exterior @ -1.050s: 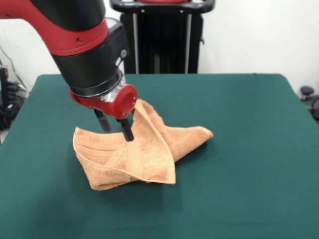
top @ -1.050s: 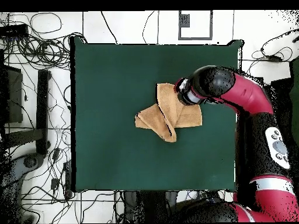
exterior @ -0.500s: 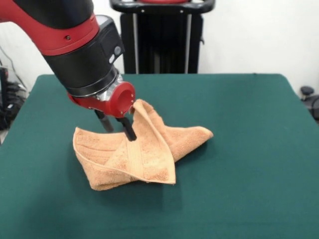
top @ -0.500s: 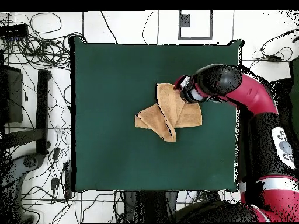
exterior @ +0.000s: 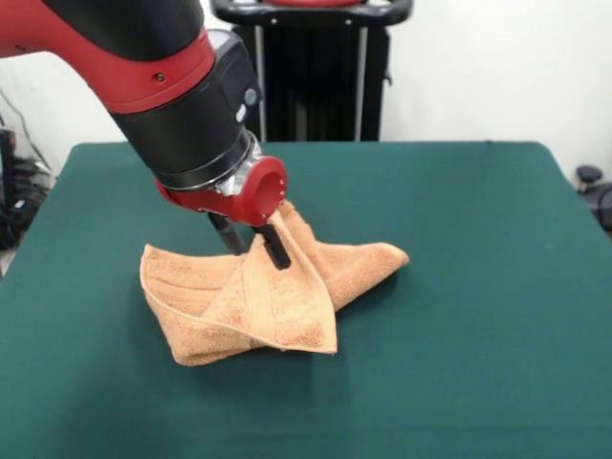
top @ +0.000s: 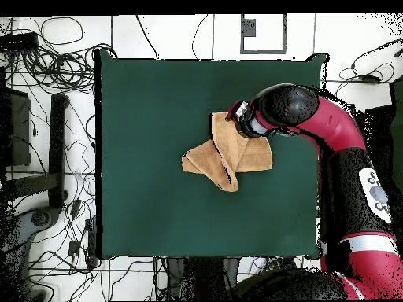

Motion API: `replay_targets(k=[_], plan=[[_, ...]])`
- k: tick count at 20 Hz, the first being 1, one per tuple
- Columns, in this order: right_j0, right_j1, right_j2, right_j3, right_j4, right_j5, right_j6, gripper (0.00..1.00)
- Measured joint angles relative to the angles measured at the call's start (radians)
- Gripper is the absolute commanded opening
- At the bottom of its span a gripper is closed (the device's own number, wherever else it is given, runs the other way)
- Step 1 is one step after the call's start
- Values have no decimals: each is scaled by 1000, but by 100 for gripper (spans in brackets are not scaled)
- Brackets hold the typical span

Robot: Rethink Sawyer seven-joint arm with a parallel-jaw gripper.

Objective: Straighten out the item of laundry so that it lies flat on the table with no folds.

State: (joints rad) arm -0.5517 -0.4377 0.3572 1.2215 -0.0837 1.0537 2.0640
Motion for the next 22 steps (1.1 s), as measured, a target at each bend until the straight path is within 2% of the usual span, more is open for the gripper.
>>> replay_targets(k=[12,22], plan=[[-8,22,44,67,0,-7,0,100],[-50,62,76,145,-4,-64,0,100]])
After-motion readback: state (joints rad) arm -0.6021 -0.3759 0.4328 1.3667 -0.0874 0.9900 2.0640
